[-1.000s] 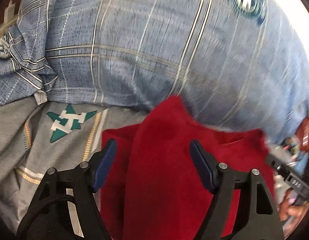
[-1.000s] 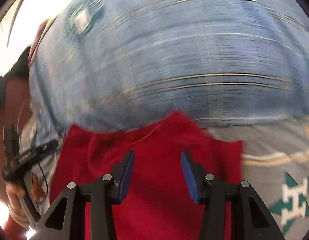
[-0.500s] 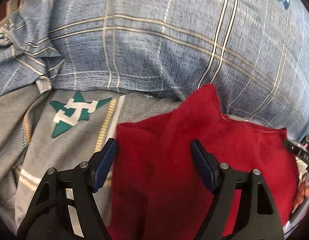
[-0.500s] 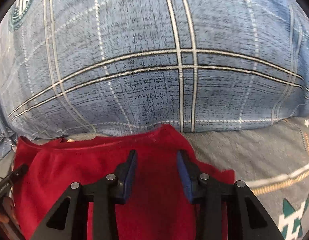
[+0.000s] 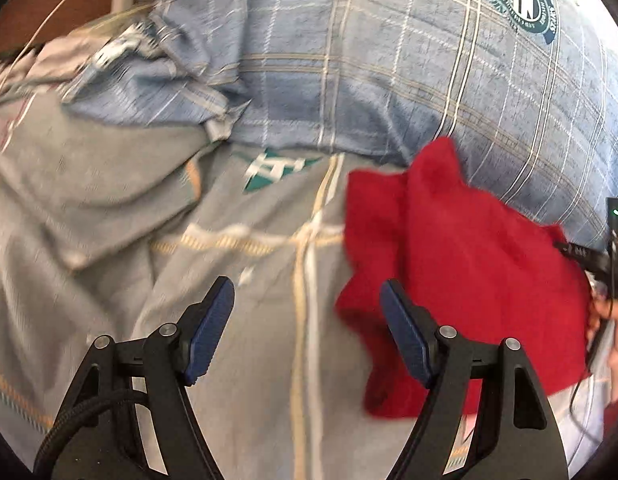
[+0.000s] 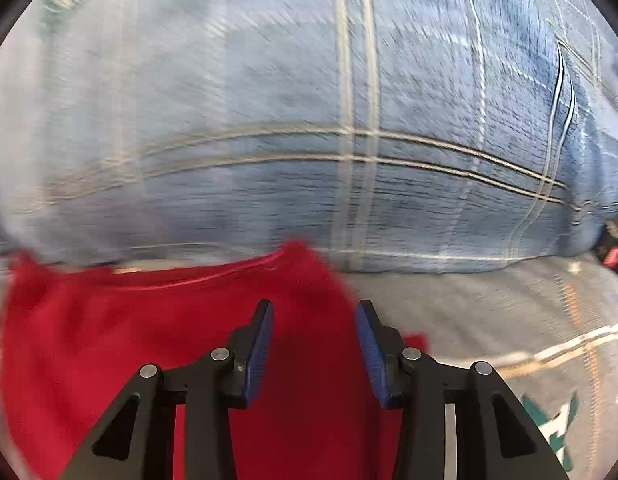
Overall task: Fold small clothes
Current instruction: 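Press the folded red sweater flat with the right gripper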
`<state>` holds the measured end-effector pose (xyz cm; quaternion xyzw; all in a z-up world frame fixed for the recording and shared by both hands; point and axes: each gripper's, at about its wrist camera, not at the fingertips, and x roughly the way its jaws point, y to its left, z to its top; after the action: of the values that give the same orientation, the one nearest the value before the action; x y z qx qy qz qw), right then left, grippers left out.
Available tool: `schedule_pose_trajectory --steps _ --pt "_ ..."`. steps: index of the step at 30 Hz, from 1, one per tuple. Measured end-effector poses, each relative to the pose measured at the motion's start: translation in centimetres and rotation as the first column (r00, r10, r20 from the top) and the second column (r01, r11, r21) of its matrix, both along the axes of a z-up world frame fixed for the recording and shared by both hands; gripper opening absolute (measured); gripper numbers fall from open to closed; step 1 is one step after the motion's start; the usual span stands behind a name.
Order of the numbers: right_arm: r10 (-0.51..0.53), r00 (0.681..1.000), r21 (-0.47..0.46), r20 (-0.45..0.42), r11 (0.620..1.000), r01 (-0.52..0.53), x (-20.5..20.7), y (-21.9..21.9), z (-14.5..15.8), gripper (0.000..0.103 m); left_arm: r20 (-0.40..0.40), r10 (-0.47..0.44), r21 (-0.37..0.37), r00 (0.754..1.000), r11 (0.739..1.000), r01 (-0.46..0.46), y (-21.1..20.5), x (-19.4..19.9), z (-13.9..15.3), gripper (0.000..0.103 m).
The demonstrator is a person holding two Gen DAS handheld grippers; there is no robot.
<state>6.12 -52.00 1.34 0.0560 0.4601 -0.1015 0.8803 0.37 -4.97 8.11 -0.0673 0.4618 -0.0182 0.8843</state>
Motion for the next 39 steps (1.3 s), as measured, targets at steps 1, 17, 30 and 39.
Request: schedule_pose_trajectory --steps 1,17,30,39 --pt "-0.036 0.998 0.036 -0.048 0.999 0.038 0.8 -0.8 -1.2 0.041 -0.003 0.005 -0.011 1.000 1.000 -0.005 0.1 -0.4 -0.3 0.077" --pt "0.417 0.904 0.219 0.094 0.877 -0.427 -1.2 15.9 5.0 0.041 -0.003 -0.040 -0.104 0.999 0.994 0.039 -0.8 -0.5 -2.5 0.077" --pt "0.461 0.887 0.130 -0.006 0.880 -0.457 5.5 26.3 -1.4 0.042 -0.047 -0.018 -0.137 0.999 0.991 0.012 0.6 0.6 -2.9 0.077" --pt "0.572 0.820 0.161 0.011 0.809 -0.566 1.4 27.6 3.2 0.051 -0.051 -0.004 -0.114 0.999 0.993 -0.002 1.0 0.8 -3.3 0.077"
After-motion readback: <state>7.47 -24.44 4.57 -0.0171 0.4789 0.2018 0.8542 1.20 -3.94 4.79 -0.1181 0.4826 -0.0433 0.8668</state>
